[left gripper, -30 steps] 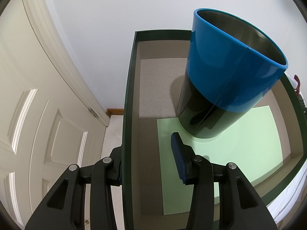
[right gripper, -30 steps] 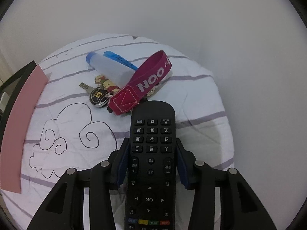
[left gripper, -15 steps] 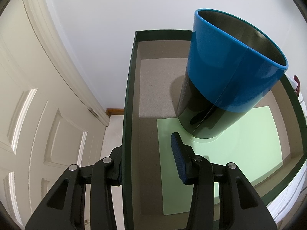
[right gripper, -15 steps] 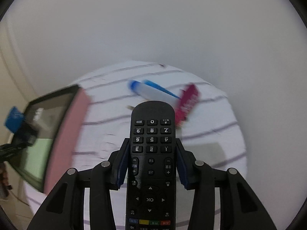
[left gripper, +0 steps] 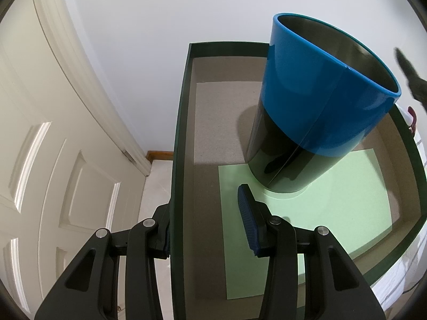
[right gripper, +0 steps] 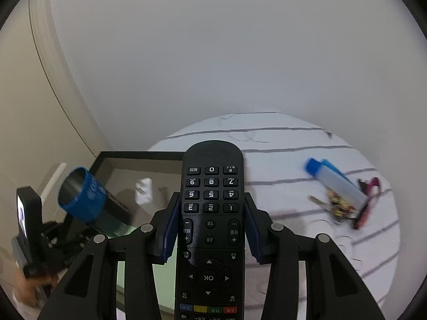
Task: Organize rigid objects
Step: 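Carry the remote over the box and lower it beside the charger, then open the right tool and move it toward the clear glue stick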
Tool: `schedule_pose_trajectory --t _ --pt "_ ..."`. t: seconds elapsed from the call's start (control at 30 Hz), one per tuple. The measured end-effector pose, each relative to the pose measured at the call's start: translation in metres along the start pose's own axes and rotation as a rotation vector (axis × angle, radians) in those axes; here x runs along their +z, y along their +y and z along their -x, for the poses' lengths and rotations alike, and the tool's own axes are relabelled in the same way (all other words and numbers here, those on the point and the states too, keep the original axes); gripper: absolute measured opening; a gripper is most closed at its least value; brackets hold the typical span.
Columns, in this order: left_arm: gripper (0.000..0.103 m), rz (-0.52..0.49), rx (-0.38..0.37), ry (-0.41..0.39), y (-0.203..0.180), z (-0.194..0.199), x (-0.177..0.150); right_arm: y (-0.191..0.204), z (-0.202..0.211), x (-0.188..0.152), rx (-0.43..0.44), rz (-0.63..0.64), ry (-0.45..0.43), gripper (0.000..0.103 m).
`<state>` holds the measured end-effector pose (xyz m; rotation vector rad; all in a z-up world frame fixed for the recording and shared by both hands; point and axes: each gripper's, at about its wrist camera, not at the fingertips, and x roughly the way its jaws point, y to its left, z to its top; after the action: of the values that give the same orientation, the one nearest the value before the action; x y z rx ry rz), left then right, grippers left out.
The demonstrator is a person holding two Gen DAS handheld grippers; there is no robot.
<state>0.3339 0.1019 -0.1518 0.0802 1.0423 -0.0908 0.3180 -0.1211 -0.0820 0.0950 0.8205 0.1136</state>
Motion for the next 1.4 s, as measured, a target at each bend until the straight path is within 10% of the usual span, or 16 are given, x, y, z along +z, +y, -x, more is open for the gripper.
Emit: schedule_pose_trajectory --t 0.9,1.4 --pt "0.042 -0.004 -0.011 0.001 -0.002 0.002 0.004 0.031 -0.124 0.001 -0.043 -0.118 0.280 0.045" --pt "0.042 -0.002 -0.012 0.004 -0.002 0.005 0.002 0.025 -0.111 0.005 -0.046 -0.122 0.223 0.045"
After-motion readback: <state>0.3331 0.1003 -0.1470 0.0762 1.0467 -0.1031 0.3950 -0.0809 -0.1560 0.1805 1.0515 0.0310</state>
